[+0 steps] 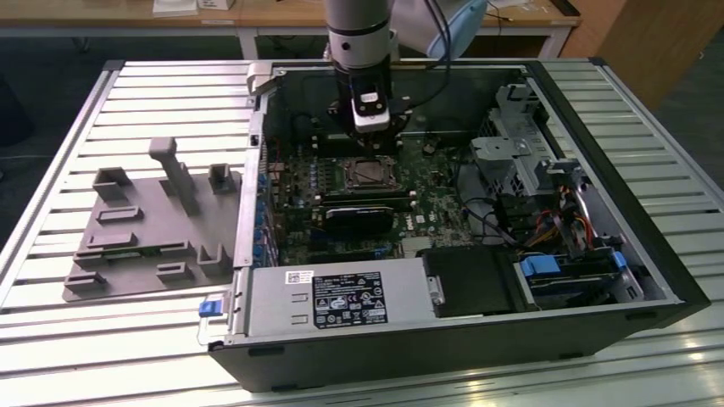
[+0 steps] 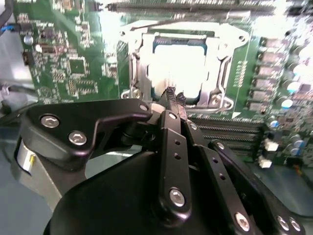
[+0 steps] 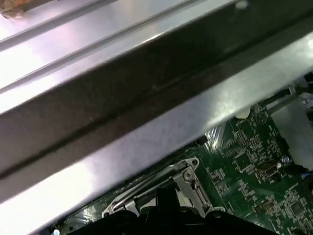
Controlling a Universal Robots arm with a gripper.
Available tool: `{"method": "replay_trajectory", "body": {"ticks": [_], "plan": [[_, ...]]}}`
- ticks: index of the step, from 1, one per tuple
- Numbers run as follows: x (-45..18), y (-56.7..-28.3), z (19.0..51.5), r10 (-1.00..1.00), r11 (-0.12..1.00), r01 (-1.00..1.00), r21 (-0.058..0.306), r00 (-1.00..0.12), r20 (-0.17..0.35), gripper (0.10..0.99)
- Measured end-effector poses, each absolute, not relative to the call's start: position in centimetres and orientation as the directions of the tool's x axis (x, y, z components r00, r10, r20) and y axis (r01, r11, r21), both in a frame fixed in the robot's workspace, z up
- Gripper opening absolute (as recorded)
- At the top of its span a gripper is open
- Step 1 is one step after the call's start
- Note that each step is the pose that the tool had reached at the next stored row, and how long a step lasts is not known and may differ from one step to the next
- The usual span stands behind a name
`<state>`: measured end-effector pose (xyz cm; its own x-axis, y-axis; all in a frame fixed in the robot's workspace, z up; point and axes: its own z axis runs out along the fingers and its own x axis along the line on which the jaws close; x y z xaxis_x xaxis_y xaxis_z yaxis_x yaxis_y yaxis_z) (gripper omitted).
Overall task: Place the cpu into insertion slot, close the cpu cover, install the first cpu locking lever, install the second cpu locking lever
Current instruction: 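Install the first cpu locking lever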
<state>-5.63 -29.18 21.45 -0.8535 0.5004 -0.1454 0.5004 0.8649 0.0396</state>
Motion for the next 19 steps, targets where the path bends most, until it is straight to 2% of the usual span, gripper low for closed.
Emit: {"method": "replay_trajectory", "body": {"ticks": [8, 19], "plan": [[-5.6, -30.5, 21.3, 0.497, 0.865, 0.501, 0.002, -0.858, -0.131, 0.102], [-5.6, -31.4, 21.2, 0.495, 0.867, 0.499, -0.001, -0.859, -0.130, 0.102]]}}
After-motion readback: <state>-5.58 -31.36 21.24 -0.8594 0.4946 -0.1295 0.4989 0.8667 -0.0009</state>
